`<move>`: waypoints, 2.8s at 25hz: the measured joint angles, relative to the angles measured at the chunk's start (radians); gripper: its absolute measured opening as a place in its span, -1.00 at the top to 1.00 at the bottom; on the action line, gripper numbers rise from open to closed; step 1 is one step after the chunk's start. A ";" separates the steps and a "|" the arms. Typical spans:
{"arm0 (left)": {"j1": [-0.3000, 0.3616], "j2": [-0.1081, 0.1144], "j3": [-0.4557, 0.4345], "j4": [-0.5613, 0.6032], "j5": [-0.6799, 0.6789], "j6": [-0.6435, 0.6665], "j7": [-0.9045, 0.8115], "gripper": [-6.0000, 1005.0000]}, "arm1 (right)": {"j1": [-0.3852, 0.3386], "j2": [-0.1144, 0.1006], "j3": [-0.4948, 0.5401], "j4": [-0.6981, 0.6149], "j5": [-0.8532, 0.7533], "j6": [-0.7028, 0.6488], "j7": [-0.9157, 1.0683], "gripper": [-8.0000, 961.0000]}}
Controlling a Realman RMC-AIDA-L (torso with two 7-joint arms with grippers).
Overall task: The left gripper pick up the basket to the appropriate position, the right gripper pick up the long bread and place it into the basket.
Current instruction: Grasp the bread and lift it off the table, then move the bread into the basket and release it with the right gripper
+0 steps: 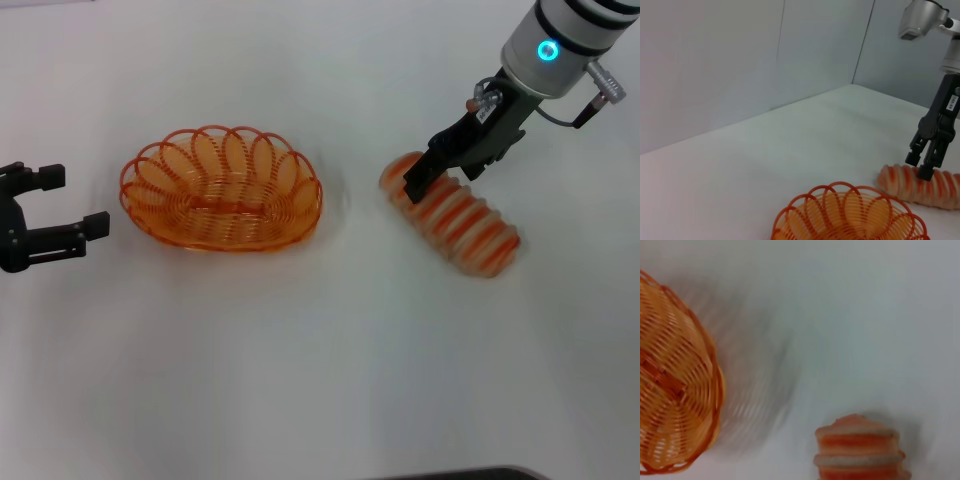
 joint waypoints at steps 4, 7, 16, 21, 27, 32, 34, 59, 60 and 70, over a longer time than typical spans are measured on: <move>-0.001 0.001 -0.001 0.000 -0.009 0.000 0.000 -0.76 | 0.001 0.004 -0.018 0.010 0.000 0.001 0.000 -0.97; -0.001 0.001 -0.002 0.000 -0.011 -0.001 0.000 -0.76 | 0.002 0.008 -0.040 0.013 0.000 0.001 0.001 -0.97; -0.002 0.002 -0.002 0.000 -0.011 -0.002 0.000 -0.76 | 0.016 0.019 -0.090 0.024 -0.004 0.002 0.012 -0.97; -0.003 0.000 -0.001 0.000 -0.011 -0.002 0.000 -0.76 | 0.023 0.028 -0.094 0.026 -0.054 0.004 0.026 -0.97; -0.007 -0.001 -0.001 0.000 -0.011 -0.003 0.000 -0.76 | 0.033 0.035 -0.098 0.035 -0.082 0.010 0.034 -0.97; -0.010 -0.002 -0.001 -0.007 -0.019 -0.014 0.000 -0.76 | 0.035 0.038 -0.107 0.041 -0.082 0.024 0.034 -0.97; -0.013 -0.002 0.000 -0.013 -0.022 -0.016 0.000 -0.76 | 0.035 0.038 -0.107 0.048 -0.082 0.032 0.035 -0.97; -0.027 0.000 -0.013 -0.029 -0.024 -0.040 0.000 -0.76 | 0.025 0.040 -0.101 -0.075 -0.034 0.081 -0.012 -0.38; -0.027 0.002 -0.013 -0.029 -0.024 -0.036 0.000 -0.76 | 0.024 0.039 -0.100 -0.093 -0.024 0.077 -0.031 -0.37; -0.008 0.017 -0.015 -0.021 -0.017 0.027 -0.002 -0.75 | 0.063 0.048 -0.096 -0.225 0.035 0.063 -0.339 -0.25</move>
